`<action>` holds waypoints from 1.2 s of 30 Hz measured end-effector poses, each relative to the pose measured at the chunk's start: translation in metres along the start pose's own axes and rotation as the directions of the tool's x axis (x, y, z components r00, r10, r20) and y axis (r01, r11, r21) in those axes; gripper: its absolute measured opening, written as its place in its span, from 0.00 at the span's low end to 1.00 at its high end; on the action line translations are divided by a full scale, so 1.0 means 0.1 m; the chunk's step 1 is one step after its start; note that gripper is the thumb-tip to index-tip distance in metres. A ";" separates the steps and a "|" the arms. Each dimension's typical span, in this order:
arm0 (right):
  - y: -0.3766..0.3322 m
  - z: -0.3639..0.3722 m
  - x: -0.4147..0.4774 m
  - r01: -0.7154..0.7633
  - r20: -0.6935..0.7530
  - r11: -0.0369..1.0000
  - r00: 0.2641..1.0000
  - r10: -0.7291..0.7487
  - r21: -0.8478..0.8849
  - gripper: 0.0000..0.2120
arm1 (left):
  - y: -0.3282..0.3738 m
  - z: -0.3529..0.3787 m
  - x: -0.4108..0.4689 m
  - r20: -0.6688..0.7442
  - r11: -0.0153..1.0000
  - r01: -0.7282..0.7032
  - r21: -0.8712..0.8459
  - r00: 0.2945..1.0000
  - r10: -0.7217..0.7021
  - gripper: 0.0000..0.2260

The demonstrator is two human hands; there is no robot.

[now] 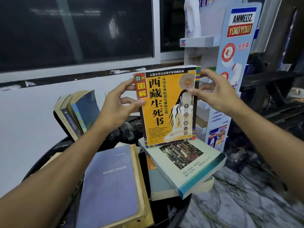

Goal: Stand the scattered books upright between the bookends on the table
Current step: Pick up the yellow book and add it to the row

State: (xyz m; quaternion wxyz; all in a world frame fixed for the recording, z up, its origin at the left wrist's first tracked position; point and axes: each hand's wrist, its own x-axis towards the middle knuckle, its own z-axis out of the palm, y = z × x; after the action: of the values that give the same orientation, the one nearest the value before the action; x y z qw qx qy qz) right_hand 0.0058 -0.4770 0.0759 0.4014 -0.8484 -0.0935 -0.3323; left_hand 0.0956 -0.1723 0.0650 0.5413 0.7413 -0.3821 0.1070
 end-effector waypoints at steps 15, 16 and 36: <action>-0.13 0.33 -0.05 0.063 -0.179 0.973 0.978 -0.104 -0.221 0.38 | 0.02 0.08 -0.15 0.044 0.998 -0.027 0.050 0.999 0.025 0.19; -0.18 0.37 -0.06 0.106 -0.136 0.962 0.980 -0.144 -0.252 0.38 | 0.03 0.09 -0.17 0.042 0.999 -0.025 0.048 0.999 0.023 0.18; -0.91 0.46 -0.33 0.136 0.078 0.974 0.989 -0.124 -0.182 0.34 | 0.08 0.43 -0.61 0.126 0.981 -0.031 -0.193 0.990 0.056 0.34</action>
State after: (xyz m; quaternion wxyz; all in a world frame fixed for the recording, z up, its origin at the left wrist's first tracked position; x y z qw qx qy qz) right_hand -0.0360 -0.3790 0.0901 0.2943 -0.8848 -0.1306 -0.3367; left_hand 0.0370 -0.1837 0.0191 0.5810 0.6829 -0.4415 0.0331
